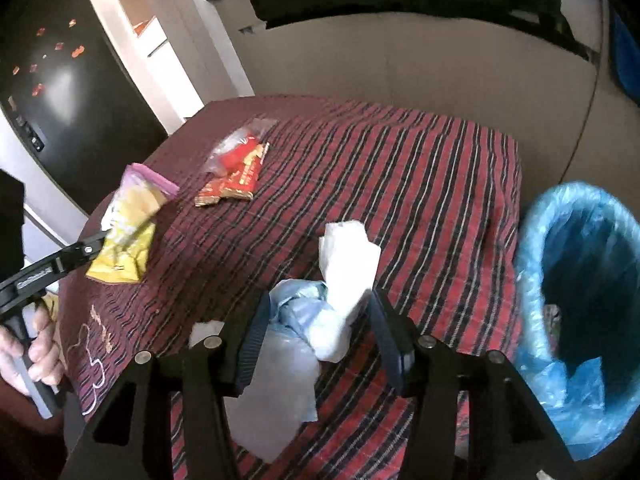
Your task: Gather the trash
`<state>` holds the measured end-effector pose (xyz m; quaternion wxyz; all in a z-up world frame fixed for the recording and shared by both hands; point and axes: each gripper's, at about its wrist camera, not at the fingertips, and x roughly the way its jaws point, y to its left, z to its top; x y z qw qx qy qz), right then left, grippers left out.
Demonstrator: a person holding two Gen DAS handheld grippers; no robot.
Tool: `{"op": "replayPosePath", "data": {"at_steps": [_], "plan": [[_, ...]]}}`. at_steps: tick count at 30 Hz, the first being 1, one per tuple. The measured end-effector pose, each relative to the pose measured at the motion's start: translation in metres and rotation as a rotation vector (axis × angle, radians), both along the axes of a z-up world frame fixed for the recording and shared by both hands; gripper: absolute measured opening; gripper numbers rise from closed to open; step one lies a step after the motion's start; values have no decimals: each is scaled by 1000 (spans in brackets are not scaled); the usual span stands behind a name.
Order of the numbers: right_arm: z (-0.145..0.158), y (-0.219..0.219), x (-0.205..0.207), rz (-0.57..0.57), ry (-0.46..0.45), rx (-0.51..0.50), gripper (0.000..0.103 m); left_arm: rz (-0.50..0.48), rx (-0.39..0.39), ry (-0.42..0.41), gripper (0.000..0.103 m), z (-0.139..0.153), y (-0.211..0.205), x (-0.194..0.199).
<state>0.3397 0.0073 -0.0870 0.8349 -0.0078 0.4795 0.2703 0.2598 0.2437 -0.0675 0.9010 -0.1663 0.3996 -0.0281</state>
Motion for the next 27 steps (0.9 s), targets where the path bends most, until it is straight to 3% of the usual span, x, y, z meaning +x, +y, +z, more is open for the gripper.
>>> {"op": "replayPosePath", "data": {"at_steps": [3,6,9,13,22,27], "plan": [[-10,-3,5,-2,63,58,47,-10,15,-8,5,4,-8,0],[-8,-5,-1,36,73,91,34,-24,22,-20,5,11,-19,0],[7,-12,-14,49,-18,56,31,-48,43,-41,5,23,-33,-1],[36,-40,-24,13,-98,98,31,-103,87,-89,5,46,-65,-1],[111,-145,-42,-177,-337,40,31,-263,106,-215,5,96,-170,21],[134,-199,-54,-284,-411,7,31,-354,105,-239,5,105,-228,34]]}}
